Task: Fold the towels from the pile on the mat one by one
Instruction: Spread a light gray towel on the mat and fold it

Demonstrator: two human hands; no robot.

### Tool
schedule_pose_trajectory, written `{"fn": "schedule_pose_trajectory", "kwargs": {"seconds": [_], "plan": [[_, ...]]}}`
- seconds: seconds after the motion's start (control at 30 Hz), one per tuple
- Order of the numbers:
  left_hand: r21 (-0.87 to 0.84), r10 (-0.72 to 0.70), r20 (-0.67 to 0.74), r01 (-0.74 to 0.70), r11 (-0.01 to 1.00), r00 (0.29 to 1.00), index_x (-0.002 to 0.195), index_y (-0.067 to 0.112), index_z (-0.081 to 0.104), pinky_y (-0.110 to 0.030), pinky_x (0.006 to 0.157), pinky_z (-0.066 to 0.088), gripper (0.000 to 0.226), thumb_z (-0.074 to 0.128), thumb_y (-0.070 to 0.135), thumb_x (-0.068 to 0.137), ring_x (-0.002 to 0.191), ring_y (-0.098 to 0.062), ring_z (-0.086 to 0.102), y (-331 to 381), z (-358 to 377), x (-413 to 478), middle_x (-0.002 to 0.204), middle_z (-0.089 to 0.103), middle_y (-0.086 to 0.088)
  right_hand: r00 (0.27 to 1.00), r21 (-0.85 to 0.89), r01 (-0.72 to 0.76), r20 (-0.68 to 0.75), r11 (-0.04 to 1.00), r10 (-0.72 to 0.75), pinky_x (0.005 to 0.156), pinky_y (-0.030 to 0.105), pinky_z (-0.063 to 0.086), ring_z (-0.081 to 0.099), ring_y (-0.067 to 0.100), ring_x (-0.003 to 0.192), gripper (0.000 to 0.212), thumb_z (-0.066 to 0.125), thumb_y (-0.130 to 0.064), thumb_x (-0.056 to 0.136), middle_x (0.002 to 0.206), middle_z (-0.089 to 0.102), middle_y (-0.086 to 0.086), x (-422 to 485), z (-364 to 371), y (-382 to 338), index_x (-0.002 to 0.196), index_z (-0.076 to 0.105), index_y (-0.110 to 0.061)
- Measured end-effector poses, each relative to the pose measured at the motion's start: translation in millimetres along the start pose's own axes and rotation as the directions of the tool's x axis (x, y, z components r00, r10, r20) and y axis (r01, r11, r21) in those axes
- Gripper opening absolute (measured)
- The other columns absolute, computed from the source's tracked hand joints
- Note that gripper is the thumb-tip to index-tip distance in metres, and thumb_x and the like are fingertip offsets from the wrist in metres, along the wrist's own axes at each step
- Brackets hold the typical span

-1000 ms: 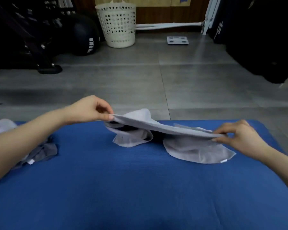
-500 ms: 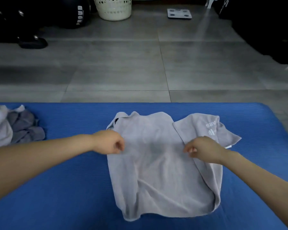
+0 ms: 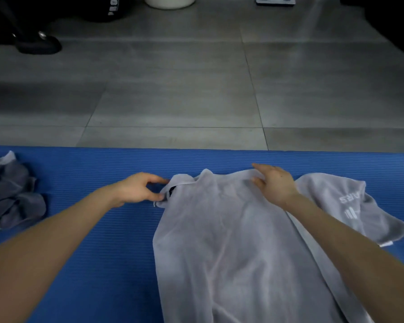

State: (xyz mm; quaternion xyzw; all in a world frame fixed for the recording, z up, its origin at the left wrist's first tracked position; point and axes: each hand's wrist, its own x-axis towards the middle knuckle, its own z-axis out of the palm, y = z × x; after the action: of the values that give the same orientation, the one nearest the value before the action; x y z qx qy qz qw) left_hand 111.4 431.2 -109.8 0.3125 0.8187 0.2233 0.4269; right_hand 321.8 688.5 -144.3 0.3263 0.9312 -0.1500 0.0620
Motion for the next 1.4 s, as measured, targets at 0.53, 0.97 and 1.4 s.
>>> {"fn": "schedule_pose_trajectory", "kwargs": {"seconds": [0.53, 0.97, 1.4], "plan": [[-0.278, -0.059, -0.006, 0.055, 0.959, 0.998, 0.074, 0.017, 0.062, -0.022, 0.047, 0.043, 0.063, 0.083, 0.063, 0.037, 0.055, -0.013, 0.055, 5.9, -82.8, -124.4, 0.067, 0.063, -0.006, 0.998, 0.462, 0.025, -0.060, 0.887, 0.003, 0.065, 0.015, 0.041, 0.057, 0.011, 0.070, 0.007, 0.071, -0.026, 0.082, 0.072, 0.067, -0.001, -41.2, -65.3, 20.4, 0.075, 0.068, -0.026], [0.107, -0.139, -0.696, 0.294, 0.950, 0.704, 0.101, 0.014, 0.058, -0.035, 0.082, 0.046, 0.017, 0.059, 0.023, 0.087, 0.087, -0.030, 0.060, -68.6, -93.4, -76.4, 0.091, 0.065, -0.011, 0.956, -0.042, 0.034, -0.291, 0.999, -0.044, 0.092, 0.040, 0.030, 0.060, 0.032, 0.103, 0.028, 0.062, -0.020, 0.087, 0.113, 0.066, 0.010, -14.7, -29.0, -58.7, 0.115, 0.065, -0.019], [-0.506, -0.564, -0.370, 0.349, 0.789, 0.738, 0.111, 0.004, 0.061, -0.035, 0.084, 0.043, 0.023, 0.055, 0.019, 0.094, 0.098, -0.023, 0.052, -178.0, 39.0, -184.6, 0.110, 0.056, -0.012, 0.649, -0.116, 0.760, 0.101, 0.639, -0.754, 0.094, 0.040, 0.031, 0.063, 0.020, 0.084, 0.058, 0.044, -0.066, 0.076, 0.097, 0.067, -0.004, -244.8, 104.1, -121.1, 0.106, 0.067, -0.022]]}}
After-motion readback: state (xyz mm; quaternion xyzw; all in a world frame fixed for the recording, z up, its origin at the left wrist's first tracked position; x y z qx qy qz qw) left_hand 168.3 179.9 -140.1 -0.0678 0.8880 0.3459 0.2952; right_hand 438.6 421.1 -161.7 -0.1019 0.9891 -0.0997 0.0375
